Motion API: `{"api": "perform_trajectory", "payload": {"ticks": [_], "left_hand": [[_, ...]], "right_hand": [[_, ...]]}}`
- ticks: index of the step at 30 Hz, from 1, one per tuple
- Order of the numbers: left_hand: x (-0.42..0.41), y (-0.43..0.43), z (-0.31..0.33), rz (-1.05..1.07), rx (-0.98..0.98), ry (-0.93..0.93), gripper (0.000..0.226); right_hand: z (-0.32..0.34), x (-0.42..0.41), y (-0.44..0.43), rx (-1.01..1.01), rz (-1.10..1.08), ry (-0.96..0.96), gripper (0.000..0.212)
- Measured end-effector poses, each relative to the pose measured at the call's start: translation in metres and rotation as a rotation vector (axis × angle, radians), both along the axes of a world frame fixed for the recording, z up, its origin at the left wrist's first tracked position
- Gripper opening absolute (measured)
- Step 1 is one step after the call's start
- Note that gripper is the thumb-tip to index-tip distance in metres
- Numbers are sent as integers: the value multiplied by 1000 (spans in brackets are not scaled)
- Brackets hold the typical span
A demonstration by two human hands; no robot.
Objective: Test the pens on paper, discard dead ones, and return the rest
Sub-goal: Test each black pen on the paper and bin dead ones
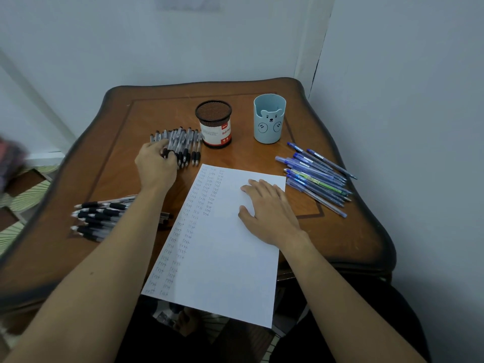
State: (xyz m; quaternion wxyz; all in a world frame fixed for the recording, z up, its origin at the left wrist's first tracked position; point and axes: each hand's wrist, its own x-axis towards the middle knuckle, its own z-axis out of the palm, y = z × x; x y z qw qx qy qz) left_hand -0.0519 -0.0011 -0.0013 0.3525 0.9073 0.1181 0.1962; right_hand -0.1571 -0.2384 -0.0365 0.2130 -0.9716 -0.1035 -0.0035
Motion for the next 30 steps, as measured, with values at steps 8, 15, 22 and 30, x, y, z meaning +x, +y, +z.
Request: {"api": "perform_trajectory", "payload": {"ticks": [8, 15, 22, 30], "left_hand": [[-49, 8, 4, -215, 163, 101, 21], [-87, 23, 5, -403, 372, 225, 17], [-111, 32, -1, -316, 491, 333, 30], [-108, 33, -5, -288, 438, 231, 24]], "right_hand": [[4, -3, 0, -4, 17, -11, 45], [9, -15, 1, 2, 34, 17, 46], [6, -22, 7, -95, 66, 91, 63], [5, -19, 6, -110, 65, 99, 63]]}}
